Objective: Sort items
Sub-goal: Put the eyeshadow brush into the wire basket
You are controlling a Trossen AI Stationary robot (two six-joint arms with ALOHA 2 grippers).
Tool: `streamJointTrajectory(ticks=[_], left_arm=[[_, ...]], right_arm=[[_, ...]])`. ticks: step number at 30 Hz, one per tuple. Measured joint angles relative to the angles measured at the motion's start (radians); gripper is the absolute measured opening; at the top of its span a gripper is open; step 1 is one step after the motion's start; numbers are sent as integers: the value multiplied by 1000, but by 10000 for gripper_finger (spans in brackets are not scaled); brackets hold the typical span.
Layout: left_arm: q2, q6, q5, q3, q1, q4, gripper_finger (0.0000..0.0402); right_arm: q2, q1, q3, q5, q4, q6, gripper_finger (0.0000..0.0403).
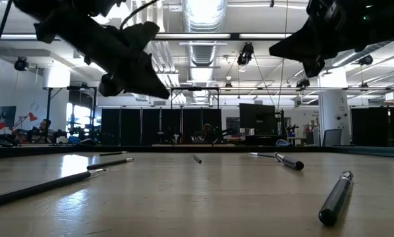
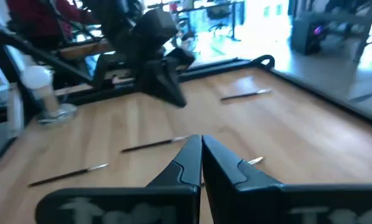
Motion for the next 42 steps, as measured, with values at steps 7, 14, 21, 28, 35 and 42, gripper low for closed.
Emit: streamJointTrajectory(ticks=[7, 14, 21, 28, 35, 42], left_arm=[[61, -348, 4, 147, 0, -496, 59], [203, -528, 44, 183, 23, -555, 116], [278, -596, 67, 192, 51, -576, 124], [321, -599, 74, 195, 50, -575, 113], [327, -540, 28, 192, 46, -582, 16], [266, -489, -144, 189, 7, -554, 1]], right_arm=[[-4, -60, 13, -71, -10, -107, 8], [-4, -61, 13, -73, -12, -176, 8], [-4, -61, 13, -75, -12, -199, 8], [-4, -60, 13, -79, -14, -199, 8], [-4, -60, 13, -78, -7, -199, 8], [-4, -60, 13, -77, 8, -201, 8]])
